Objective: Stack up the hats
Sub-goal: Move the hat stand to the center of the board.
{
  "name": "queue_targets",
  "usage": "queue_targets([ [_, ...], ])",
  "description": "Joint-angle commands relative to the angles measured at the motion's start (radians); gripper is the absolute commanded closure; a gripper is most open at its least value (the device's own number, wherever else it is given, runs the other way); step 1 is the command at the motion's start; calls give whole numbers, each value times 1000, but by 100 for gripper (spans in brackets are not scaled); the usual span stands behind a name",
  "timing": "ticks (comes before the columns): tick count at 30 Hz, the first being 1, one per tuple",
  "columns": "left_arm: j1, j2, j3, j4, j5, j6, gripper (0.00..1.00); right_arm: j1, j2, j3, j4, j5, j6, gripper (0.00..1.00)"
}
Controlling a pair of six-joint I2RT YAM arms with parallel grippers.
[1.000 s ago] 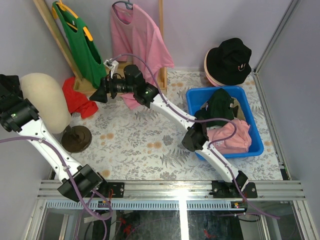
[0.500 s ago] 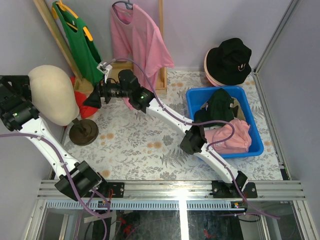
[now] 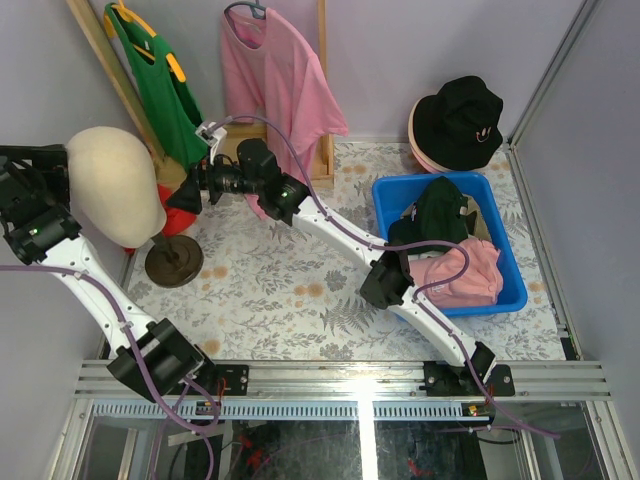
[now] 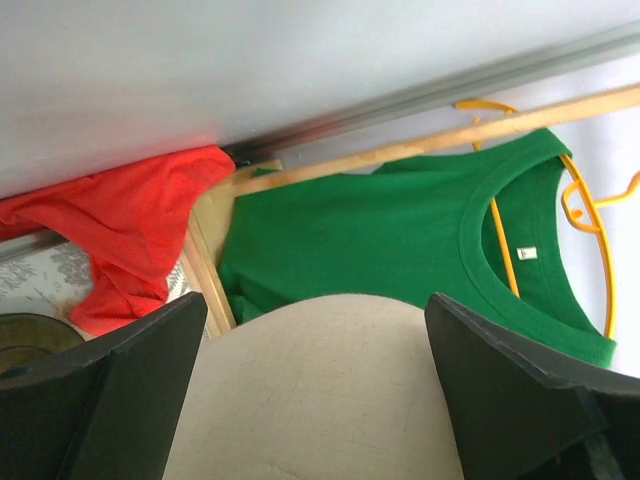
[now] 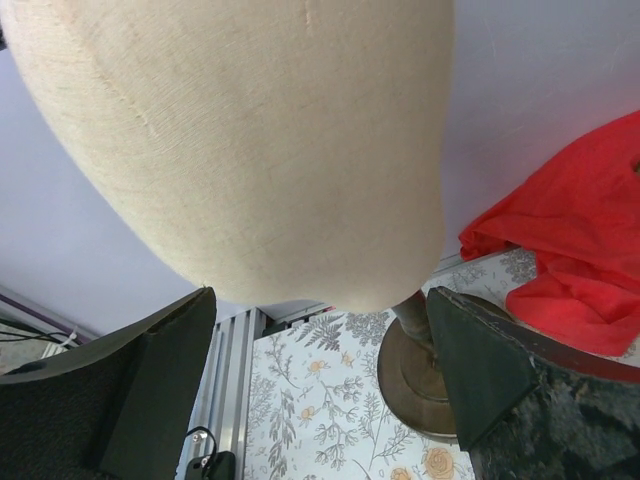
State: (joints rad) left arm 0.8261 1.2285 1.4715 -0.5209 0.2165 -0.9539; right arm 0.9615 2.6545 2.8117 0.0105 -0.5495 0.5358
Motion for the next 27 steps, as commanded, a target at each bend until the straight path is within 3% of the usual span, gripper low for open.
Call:
queue_targets([
  [1,-13,44,-76,-163,179,69,12,-6,-77,25,26,42,-38,7],
  [13,-56,85,-62,-168,276,77,14,-36,-92,35,-2,62,-49,7],
  [27,-215,99,-32,-243,192,81,15,-51,-124,31,-18,56,-61,7],
])
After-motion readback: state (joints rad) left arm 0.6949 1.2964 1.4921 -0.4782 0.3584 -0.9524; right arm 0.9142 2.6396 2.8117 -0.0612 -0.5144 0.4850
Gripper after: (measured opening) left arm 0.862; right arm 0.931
